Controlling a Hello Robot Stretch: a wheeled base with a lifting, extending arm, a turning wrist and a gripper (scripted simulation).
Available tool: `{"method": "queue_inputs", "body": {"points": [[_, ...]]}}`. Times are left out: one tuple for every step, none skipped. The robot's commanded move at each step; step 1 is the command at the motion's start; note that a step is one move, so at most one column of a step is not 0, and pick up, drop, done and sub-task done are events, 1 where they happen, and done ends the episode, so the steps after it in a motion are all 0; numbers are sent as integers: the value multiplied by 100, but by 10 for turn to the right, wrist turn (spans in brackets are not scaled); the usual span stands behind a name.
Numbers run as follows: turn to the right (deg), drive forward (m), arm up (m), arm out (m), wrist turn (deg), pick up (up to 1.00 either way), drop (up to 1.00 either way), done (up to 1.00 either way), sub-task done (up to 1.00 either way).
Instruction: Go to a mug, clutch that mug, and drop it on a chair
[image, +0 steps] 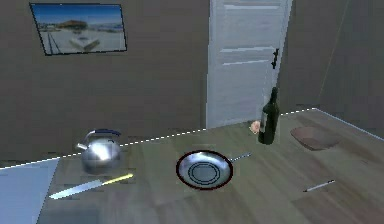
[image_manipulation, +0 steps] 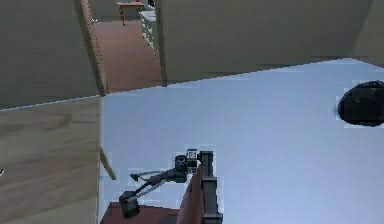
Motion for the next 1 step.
{"method": "queue_inputs", "body": {"points": [[0,0,10,0,0,0,0,0,0]]}}
